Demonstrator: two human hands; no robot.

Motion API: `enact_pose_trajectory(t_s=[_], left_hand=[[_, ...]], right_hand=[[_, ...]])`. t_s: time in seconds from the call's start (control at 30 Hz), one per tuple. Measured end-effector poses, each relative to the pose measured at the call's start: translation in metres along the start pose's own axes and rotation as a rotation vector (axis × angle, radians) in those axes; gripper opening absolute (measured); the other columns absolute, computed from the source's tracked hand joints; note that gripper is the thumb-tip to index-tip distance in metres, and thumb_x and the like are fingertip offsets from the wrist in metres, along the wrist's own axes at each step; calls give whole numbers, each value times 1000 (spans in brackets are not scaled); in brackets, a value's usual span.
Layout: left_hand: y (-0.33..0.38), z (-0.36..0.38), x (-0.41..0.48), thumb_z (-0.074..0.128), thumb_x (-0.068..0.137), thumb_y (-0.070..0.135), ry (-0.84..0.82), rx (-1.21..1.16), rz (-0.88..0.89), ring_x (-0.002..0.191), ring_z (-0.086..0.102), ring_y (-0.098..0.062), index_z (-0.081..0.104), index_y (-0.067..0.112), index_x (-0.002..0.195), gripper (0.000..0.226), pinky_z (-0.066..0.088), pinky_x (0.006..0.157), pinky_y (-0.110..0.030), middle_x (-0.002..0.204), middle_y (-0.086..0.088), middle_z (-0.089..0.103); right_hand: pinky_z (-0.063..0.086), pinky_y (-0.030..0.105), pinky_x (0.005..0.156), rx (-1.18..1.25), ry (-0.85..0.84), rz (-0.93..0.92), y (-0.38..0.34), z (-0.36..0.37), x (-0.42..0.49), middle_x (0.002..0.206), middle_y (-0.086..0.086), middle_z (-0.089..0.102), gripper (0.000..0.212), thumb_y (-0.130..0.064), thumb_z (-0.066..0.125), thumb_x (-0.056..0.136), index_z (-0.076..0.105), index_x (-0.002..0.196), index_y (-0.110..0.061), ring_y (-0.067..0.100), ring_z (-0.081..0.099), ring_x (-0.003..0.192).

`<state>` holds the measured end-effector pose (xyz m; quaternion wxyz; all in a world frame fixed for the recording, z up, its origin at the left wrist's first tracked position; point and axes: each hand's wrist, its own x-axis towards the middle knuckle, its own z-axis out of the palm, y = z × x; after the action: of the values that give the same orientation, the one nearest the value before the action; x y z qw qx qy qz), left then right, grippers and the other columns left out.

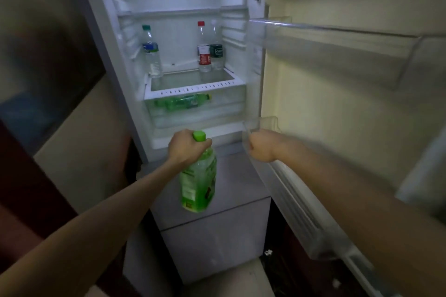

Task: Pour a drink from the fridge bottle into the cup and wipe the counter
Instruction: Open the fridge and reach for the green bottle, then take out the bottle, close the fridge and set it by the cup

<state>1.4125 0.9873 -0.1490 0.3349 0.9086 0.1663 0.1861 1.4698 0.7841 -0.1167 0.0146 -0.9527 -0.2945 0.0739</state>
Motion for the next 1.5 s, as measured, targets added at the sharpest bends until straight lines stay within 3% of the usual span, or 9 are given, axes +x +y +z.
enact_pose_trajectory(t_s=[0.13, 0.27, 0.4, 0.7, 1.03, 1.2, 1.33, 1.4, 1.5], left_hand=[[-2, 0, -44, 69, 75, 36, -12, -1, 26, 67, 67, -29, 63, 7, 57, 35, 52, 60, -37, 62, -13, 66], [-5, 6, -89, 71, 76, 37, -41, 39, 65, 66, 64, -30, 46, 11, 46, 46, 41, 55, -31, 52, -8, 52], [-3, 21, -128, 68, 74, 42, -153, 57, 117, 68, 64, -33, 48, 11, 49, 45, 49, 61, -35, 64, -18, 64], [17, 40, -189, 71, 77, 37, -226, 13, 178, 54, 53, -25, 39, 17, 45, 50, 35, 54, -28, 47, 1, 44], [63, 21, -236, 56, 67, 53, -124, 64, 207, 59, 61, -28, 53, 11, 52, 45, 43, 54, -33, 54, -8, 57], [93, 21, -272, 70, 81, 37, -52, 71, 165, 55, 54, -22, 51, 14, 53, 41, 37, 52, -27, 56, -8, 56], [106, 24, -300, 72, 76, 40, -18, -23, 85, 53, 55, -23, 50, 13, 49, 45, 49, 55, -37, 53, -6, 51], [109, 26, -309, 70, 71, 48, -5, -74, 38, 56, 63, -27, 58, 7, 52, 46, 55, 58, -44, 53, -6, 55], [115, 29, -319, 70, 70, 49, -6, -101, 19, 60, 65, -25, 61, 9, 56, 44, 57, 60, -45, 56, -9, 60]], right_hand=[[51, 35, 81, -48, -12, 24, -14, 17, -32, 104, 16, 62, 18, -13, 45, 94, 59, 83, -9, 31, 61, 92], [45, 44, 100, -88, -59, 41, -18, 38, -68, 136, 14, 45, 29, -19, 44, 96, 59, 115, -4, 31, 48, 123], [29, 41, 114, -96, -63, 11, -20, 49, -112, 157, 10, 15, 45, -22, 44, 98, 42, 139, -4, 24, 17, 145], [38, 35, 105, -14, -29, -27, -23, 51, -176, 140, 13, 41, 35, -23, 49, 97, 57, 124, -2, 26, 44, 127], [47, 34, 97, 111, -8, -145, 4, 40, -247, 130, 6, 58, 33, -33, 51, 96, 61, 123, -17, 20, 56, 111], [57, 36, 70, 197, 396, -110, 36, 22, -296, 91, 4, 71, 25, -26, 49, 94, 72, 96, -16, 19, 64, 77], [43, 29, 47, 426, 741, 109, 81, 17, -328, 57, 6, 58, 33, -24, 49, 92, 59, 62, -15, 22, 56, 53], [43, 32, 53, 469, 868, 187, 100, 22, -334, 60, 10, 56, 32, -22, 49, 91, 57, 63, -11, 31, 59, 61], [43, 39, 78, 390, 997, 192, 113, 37, -333, 96, 21, 55, 20, -15, 50, 92, 61, 85, 0, 36, 52, 97]])
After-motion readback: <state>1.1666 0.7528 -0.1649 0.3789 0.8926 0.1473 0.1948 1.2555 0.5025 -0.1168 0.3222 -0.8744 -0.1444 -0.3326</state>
